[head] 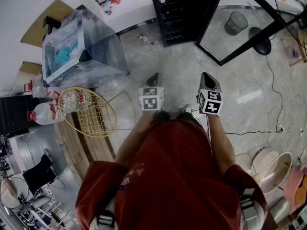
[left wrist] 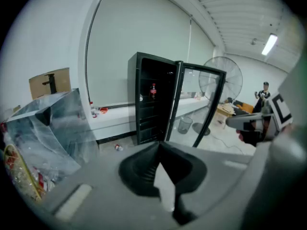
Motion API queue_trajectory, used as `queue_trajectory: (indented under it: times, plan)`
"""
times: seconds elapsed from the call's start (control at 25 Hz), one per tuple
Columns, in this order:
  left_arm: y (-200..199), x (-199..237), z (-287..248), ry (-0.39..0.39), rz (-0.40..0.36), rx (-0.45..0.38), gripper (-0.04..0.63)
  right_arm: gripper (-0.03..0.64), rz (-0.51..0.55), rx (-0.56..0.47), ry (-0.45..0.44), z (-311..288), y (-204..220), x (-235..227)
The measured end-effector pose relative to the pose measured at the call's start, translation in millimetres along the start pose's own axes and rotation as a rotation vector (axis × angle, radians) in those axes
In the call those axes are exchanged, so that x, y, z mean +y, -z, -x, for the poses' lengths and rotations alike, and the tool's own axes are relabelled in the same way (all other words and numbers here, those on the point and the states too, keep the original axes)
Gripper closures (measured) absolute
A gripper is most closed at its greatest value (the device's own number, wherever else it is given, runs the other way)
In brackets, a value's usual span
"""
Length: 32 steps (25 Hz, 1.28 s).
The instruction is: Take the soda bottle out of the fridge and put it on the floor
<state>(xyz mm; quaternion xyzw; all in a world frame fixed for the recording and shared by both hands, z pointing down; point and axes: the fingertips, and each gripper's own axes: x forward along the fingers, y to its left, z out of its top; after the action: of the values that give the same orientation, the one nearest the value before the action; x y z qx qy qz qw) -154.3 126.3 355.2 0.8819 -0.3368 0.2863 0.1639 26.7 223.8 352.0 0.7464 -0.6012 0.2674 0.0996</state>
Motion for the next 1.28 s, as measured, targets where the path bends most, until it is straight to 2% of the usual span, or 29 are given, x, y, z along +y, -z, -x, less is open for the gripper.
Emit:
queue_trajectory:
  times: [0.2, 0.4, 0.76, 0.92, 1.16, 1.28]
  plan:
    - [-4, -5, 0, -0.006, 0.010, -0.013, 0.595, 0.617, -0.013, 0.002, 0.004, 4, 1, -11]
    - [-9, -15, -6, -0.010, 0.010, -0.012, 0.595, 0.617, -0.090, -0.024, 0.012, 7, -2, -30]
    - [-11, -45, -22, 0.008, 0.015, -0.009, 0.597, 0.618, -0.076, -0.043, 0.010, 15, 1, -55]
    - [-14, -64, -35, -0.021, -0.013, -0.002, 0.597, 0.618, -0.082, -0.029, 0.007, 19, 6, -83]
    - [-17, -83, -41, -0.069, -0.003, -0.013, 0.595, 0.617, -0.070, -0.014, -0.004, 25, 11, -120]
    - [-17, -88, -43, -0.079, 0.026, -0.016, 0.595, 0.617, -0.083, -0.021, -0.023, 23, 10, -127]
